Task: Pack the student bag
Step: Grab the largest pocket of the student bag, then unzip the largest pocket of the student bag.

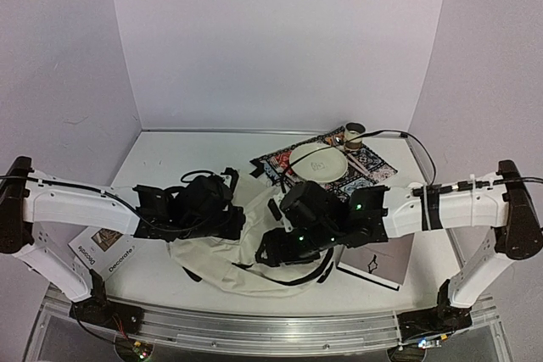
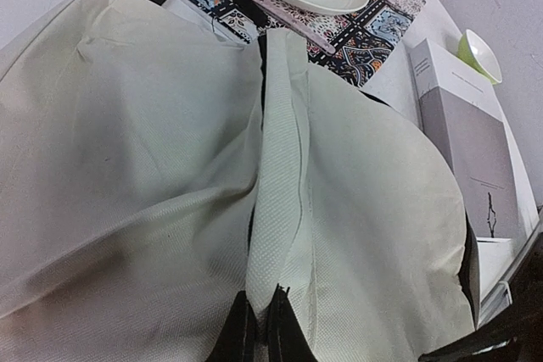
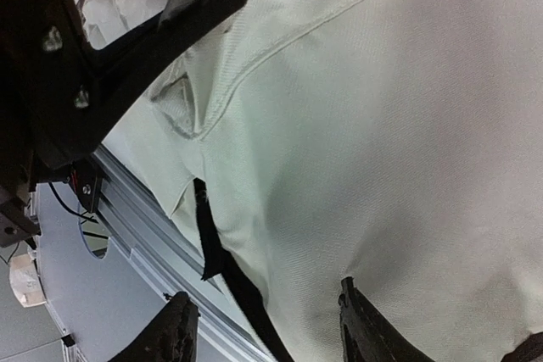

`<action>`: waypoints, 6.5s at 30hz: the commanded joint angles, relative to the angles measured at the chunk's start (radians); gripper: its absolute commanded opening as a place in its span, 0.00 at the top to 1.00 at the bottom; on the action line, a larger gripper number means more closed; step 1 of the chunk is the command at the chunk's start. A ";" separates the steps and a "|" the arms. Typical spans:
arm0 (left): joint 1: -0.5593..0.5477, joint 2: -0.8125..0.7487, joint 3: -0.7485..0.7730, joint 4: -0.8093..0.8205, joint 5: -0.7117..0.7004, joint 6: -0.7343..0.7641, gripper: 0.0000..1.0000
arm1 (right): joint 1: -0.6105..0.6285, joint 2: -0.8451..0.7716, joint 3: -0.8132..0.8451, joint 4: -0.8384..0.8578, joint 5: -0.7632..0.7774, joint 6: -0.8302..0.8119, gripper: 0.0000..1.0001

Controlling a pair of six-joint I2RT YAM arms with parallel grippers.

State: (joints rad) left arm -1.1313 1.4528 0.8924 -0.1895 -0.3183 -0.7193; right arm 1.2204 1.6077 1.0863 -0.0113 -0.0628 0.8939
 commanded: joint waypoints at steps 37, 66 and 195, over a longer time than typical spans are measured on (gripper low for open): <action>0.013 0.012 0.019 0.184 -0.024 -0.023 1.00 | 0.056 0.066 -0.007 0.046 0.132 0.019 1.00; 0.088 -0.335 -0.225 0.156 0.041 0.396 0.68 | 0.057 -0.001 0.205 -0.469 0.196 -0.305 1.00; -0.251 -0.458 -0.234 0.223 0.282 0.521 1.00 | -0.532 0.107 0.087 0.045 0.128 -0.571 1.00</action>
State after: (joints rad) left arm -1.3239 1.1219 0.6576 0.0117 -0.1636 -0.2371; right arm 0.8351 1.6354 1.1440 0.0601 -0.1795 0.3227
